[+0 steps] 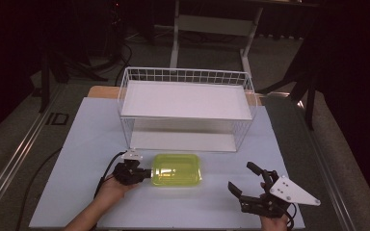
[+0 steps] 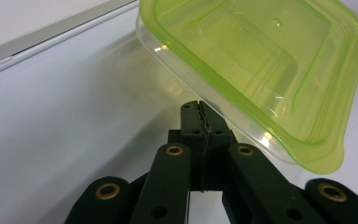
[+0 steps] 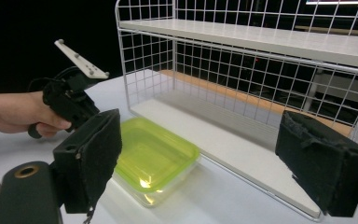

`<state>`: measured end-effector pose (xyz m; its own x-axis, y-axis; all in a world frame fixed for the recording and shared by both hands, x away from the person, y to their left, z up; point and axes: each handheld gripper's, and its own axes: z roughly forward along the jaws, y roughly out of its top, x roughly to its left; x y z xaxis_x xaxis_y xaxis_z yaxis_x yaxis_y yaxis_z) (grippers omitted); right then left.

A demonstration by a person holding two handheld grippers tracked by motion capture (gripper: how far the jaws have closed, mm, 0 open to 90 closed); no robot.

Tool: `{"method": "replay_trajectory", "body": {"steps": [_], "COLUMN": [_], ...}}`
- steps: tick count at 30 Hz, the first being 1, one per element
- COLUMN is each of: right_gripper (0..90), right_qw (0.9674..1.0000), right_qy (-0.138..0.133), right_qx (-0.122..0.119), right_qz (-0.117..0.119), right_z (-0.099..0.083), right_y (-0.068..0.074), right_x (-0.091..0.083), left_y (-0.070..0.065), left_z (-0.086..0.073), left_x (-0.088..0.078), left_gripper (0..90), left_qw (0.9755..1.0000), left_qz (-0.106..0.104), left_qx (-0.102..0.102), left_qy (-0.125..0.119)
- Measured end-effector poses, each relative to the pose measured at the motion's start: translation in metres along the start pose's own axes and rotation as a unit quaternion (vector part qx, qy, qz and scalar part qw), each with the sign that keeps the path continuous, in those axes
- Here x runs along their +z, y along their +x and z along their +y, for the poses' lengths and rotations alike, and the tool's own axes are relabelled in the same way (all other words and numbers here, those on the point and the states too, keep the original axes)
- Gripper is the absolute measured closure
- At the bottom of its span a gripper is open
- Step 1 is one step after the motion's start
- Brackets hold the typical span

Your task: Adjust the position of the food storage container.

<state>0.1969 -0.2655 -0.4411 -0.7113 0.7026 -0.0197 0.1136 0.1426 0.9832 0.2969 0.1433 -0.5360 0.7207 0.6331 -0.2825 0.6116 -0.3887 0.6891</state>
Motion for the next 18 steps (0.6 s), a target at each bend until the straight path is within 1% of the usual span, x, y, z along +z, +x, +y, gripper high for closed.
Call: {"method": "replay_trajectory", "body": {"steps": [1,2,3,5,6,8,10,11,15,18], "right_gripper": [14.4,14.4,14.4,14.4,14.4,14.4,14.4,14.5,14.4,14.5], "right_qw": [1.0,1.0,1.0,1.0,1.0,1.0,1.0,1.0,1.0,1.0], "right_qy": [0.0,0.001,0.001,0.004,0.005,0.004,0.005,0.005,0.006,0.008], "right_qx": [-0.001,-0.002,-0.002,-0.001,0.0,-0.001,-0.001,-0.002,-0.003,-0.005], "right_qz": [0.0,0.002,0.002,0.002,0.003,0.002,0.002,0.002,0.002,0.001], "right_z": [0.0,0.0,0.0,0.0,-0.001,-0.001,-0.001,-0.001,-0.001,-0.001], "right_y": [0.0,0.0,0.0,0.0,0.0,0.0,0.0,0.0,0.0,0.001], "right_x": [0.0,0.0,0.0,0.001,0.001,0.001,0.001,0.001,0.002,0.002], "left_y": [-0.002,-0.002,-0.002,-0.004,-0.007,-0.007,-0.01,-0.01,-0.01,-0.011], "left_z": [0.003,0.005,0.005,0.008,0.011,0.012,0.014,0.015,0.019,0.023], "left_x": [0.004,0.006,0.006,0.011,0.015,0.017,0.02,0.021,0.027,0.031], "left_gripper": [90.0,90.0,90.0,90.0,90.0,90.0,90.0,90.0,90.0,90.0], "left_qw": [1.0,1.0,1.0,0.9999,0.9999,0.9999,0.9998,0.9998,0.9998,0.9998], "left_qz": [-0.001,-0.005,-0.005,-0.005,-0.008,-0.012,-0.01,-0.016,-0.018,-0.017], "left_qx": [0.004,0.004,0.004,0.012,0.01,0.009,0.015,0.013,0.006,0.011], "left_qy": [0.001,-0.001,-0.001,0.0,-0.001,-0.001,0.001,-0.001,-0.007,-0.003]}}
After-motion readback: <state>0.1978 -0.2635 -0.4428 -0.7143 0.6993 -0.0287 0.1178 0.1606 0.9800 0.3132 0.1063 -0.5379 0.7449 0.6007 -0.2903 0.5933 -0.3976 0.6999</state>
